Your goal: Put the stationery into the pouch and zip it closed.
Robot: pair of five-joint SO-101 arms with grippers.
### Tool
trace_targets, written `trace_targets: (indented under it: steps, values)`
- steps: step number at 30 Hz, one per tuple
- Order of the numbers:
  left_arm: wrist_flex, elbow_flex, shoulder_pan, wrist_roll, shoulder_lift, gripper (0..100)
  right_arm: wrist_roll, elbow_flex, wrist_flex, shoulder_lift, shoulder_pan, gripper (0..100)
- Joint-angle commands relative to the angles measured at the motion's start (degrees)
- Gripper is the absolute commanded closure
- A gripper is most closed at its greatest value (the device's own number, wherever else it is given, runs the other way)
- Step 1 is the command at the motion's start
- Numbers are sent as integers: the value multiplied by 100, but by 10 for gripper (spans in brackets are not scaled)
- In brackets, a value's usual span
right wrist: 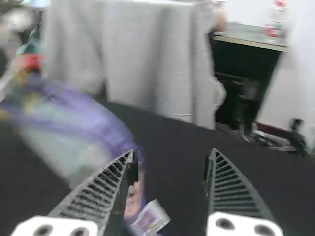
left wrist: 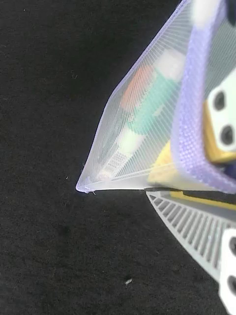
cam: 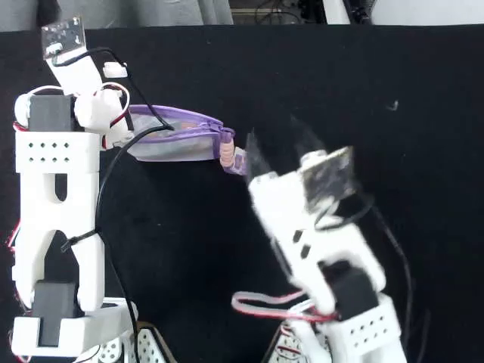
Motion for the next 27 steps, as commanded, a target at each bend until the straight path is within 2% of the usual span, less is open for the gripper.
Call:
trace_targets:
  steps: [1, 6, 10, 16, 21, 27]
  values:
    - [-132, -22, -57, 26, -35, 970, 334, 725, 9, -716, -677, 783]
    - [-132, -22, -57, 26, -35, 970, 360, 1314, -26, -910, -607, 792]
    - [-141, -22, -57, 26, -35, 970, 378, 1332, -229, -910, -563, 854]
    - [-114, 4, -57, 26, -35, 970, 378, 1745, -1354, -347, -510, 868]
    - [-158, 207, -31, 26, -88, 970, 369, 1587, -2145, 567, -141, 868]
    - [-158, 207, -31, 26, -88, 970, 378, 1534, -2963, 1525, -105, 868]
